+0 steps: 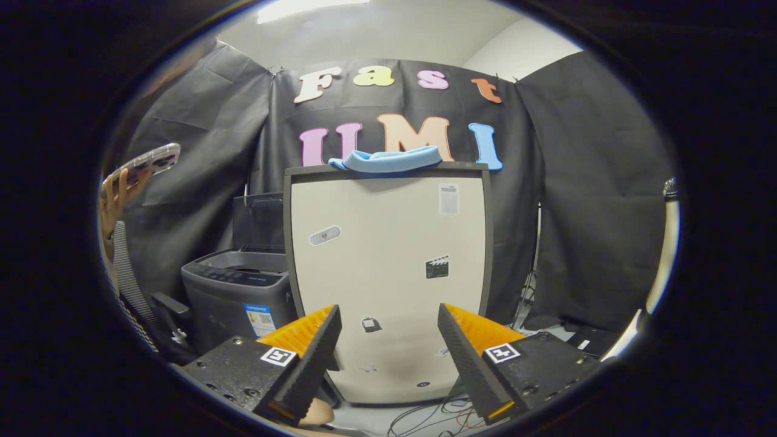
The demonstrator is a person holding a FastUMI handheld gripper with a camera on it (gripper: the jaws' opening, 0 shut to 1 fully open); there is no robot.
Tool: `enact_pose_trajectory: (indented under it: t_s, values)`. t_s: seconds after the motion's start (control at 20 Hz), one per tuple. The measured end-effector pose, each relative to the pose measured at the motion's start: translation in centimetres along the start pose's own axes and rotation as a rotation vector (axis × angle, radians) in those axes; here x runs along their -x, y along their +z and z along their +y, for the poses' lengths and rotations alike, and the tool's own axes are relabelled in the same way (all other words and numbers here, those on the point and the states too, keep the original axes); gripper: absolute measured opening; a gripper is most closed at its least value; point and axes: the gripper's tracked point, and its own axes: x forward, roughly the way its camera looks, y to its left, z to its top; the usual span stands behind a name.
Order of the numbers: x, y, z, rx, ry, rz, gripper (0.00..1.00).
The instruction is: Put the clothes into the washing machine and then close the washing machine lid.
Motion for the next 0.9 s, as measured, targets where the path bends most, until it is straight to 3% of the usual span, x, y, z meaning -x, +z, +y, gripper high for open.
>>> enact_pose_trajectory:
  t_s: [0.4, 0.6, 0.75, 0.9]
  values:
    - [-1.3, 1.5, -0.1, 0.017, -0.11, 0.014, 0.97]
    - [-4.1, 10.5, 1.9, 0.036, -0.133, -0.049, 0.97]
    - [-6.9, 19.3, 5.0, 0.076, -0.065, -0.114, 0.97]
    - [-10.4, 25.0, 6.6, 0.121, -0.033, -0.113, 0.97]
